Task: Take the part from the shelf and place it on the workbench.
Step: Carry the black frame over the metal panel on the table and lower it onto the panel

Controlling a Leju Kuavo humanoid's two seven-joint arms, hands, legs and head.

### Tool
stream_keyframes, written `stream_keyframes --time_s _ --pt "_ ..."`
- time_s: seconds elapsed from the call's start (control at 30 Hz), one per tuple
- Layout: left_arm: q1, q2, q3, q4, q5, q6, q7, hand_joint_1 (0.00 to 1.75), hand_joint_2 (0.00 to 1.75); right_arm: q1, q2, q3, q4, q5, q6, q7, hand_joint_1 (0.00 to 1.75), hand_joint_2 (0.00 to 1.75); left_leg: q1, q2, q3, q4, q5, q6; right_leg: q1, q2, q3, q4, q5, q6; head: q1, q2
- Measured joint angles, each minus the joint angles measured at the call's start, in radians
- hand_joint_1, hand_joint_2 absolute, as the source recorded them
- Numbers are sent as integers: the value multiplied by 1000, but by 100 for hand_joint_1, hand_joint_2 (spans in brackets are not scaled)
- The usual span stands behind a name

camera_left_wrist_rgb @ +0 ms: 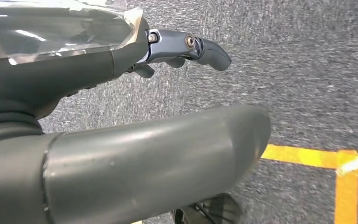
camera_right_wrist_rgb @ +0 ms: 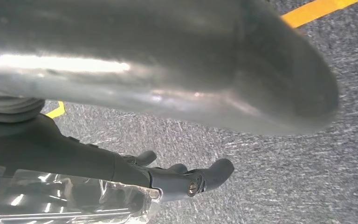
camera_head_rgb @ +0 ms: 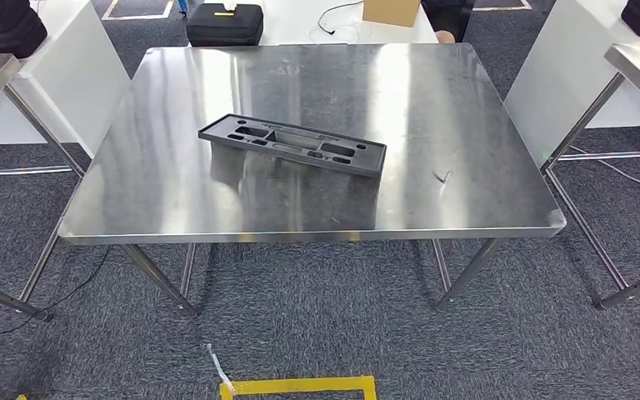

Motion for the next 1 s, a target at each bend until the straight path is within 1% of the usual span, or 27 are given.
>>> stream_keyframes --time_s 0.03,0.07,0.13,0.2,0.23,0.27,0.3,0.33,0.37,0.4,0.43,0.47,0.5,0.53,0.57,0.6,0.63,0.67,0.7,0.73,0.77,0.83,0.87,0.9,0.93,0.97,1.0 --pt "-1 0 0 -1 0 0 1 0 0 0 0 0 -1 1 0 1 0 0 0 -1 38 -61 12 0 0 0 -9 7 2 4 0 0" --pt "-2 0 0 -3 -1 0 1 0 0 -1 0 0 -2 1 0 1 0 0 -2 -2 59 -101 17 3 2 -1 -16 12 5 9 1 0" --pt "-3 -1 0 -4 -1 0 1 0 0 -4 1 1 -4 1 0 1 0 0 -10 -4 55 -113 18 14 4 -1 -25 14 16 26 2 0" --pt "-3 -1 0 -4 -1 0 2 0 0 -3 1 1 -4 1 0 1 0 0 -12 -3 43 -116 30 32 3 1 -32 15 21 42 2 0" --pt "-3 -1 0 -4 -1 0 2 0 0 -2 1 1 -4 1 0 1 0 0 -12 -2 37 -119 38 44 3 2 -42 30 8 43 4 0" --pt "-4 -1 0 -5 -1 0 2 0 0 -2 1 1 -4 1 0 1 0 0 -12 0 29 -122 48 55 3 3 -58 66 -21 39 7 0" --pt "-5 -1 0 -5 -1 0 2 0 0 -2 1 1 -5 2 0 1 0 0 -13 1 18 -122 57 62 1 4 -81 123 -60 32 9 0" --pt "-5 -1 0 -6 -1 -1 2 0 0 -2 1 2 -5 2 0 1 0 0 -14 1 6 -121 66 67 2 5 -104 191 -100 27 12 0" --pt "-5 -1 0 -6 -1 -1 2 0 0 -1 1 2 -5 3 0 1 0 0 -17 2 -6 -121 75 69 2 6 -121 253 -129 26 14 0" --pt "-5 -1 1 -6 -1 -2 2 0 0 -1 0 2 -5 3 0 1 0 0 -19 3 -18 -120 84 69 3 6 -124 290 -141 29 14 0" --pt "-4 -1 1 -6 -1 -3 2 0 0 0 0 3 -5 4 1 1 0 0 -20 3 -29 -120 93 68 4 7 -109 289 -135 35 14 0" --pt "-4 -1 3 -6 0 -4 2 0 0 0 0 4 -5 6 1 1 0 0 -22 3 -38 -120 100 67 5 7 -74 249 -116 41 14 0" --pt "-4 -1 5 -6 1 -4 2 0 0 -1 0 5 -5 7 1 1 0 0 -22 2 -46 -119 108 65 6 7 -23 176 -95 44 14 0" --pt "-4 -1 7 -6 1 -5 2 0 0 -2 -1 7 -5 9 1 1 0 0 -24 2 -52 -119 115 61 10 8 33 92 -82 42 14 0" --pt "-4 -1 9 -6 2 -6 1 0 0 -4 -1 8 -5 11 1 1 0 0 -25 2 -56 -119 123 57 14 8 75 26 -74 39 13 0" --pt "-4 -2 10 -6 2 -7 1 0 0 -5 -2 8 -5 12 1 1 0 0 -26 2 -58 -119 130 51 18 9 98 -16 -72 33 14 0" --pt "-4 -2 10 -6 3 -7 1 0 0 -6 -2 8 -6 13 2 0 0 0 -28 3 -60 -120 136 45 23 9 103 -31 -73 29 14 0" --pt "-3 -2 10 -6 3 -7 1 0 0 -5 -2 8 -6 13 2 -2 0 0 -28 3 -60 -121 143 39 22 9 96 -30 -67 24 13 0" --pt "-2 -1 11 -6 4 -7 0 0 0 -5 -2 8 -6 13 2 -4 0 0 -26 2 -64 -118 141 33 17 8 89 -31 -61 18 14 0" --pt "-1 -1 12 -6 4 -6 0 0 0 -5 -2 9 -6 14 3 -8 0 0 -24 1 -71 -107 124 28 13 7 82 -31 -54 8 12 0" --pt "0 0 13 -6 5 -6 -1 0 0 -5 -2 9 -6 14 3 -10 0 0 -22 0 -82 -78 90 23 8 6 74 -33 -45 -3 11 0" --pt "2 0 14 -6 6 -5 -2 0 0 -5 -2 9 -6 14 3 -13 0 0 -18 0 -116 32 -7 13 7 2 55 -32 -28 -15 8 0" --pt "3 0 15 -6 6 -5 -2 0 0 -4 -2 9 -6 15 4 -15 0 0 -16 0 -131 95 -43 9 7 1 46 -30 -21 -15 7 0" --pt "3 0 15 -6 6 -4 -2 0 0 -3 -2 9 -6 15 5 -16 0 0 -13 0 -136 138 -58 4 7 -1 38 -28 -13 -13 7 0" --pt "3 0 16 -6 7 -4 -3 0 0 -2 -2 9 -6 16 7 -17 0 0 -10 0 -125 149 -51 1 7 -2 29 -24 -8 -9 7 0" --pt "3 0 16 -6 8 -4 -4 0 0 -2 -2 9 -6 16 9 -19 0 0 -6 0 -95 121 -29 -1 5 -2 21 -18 -4 -6 7 0" --pt "3 0 17 -6 8 -4 -4 0 0 -2 -1 10 -6 16 10 -20 0 0 -2 1 -48 59 -1 -3 3 -2 12 -10 -2 -3 7 0"
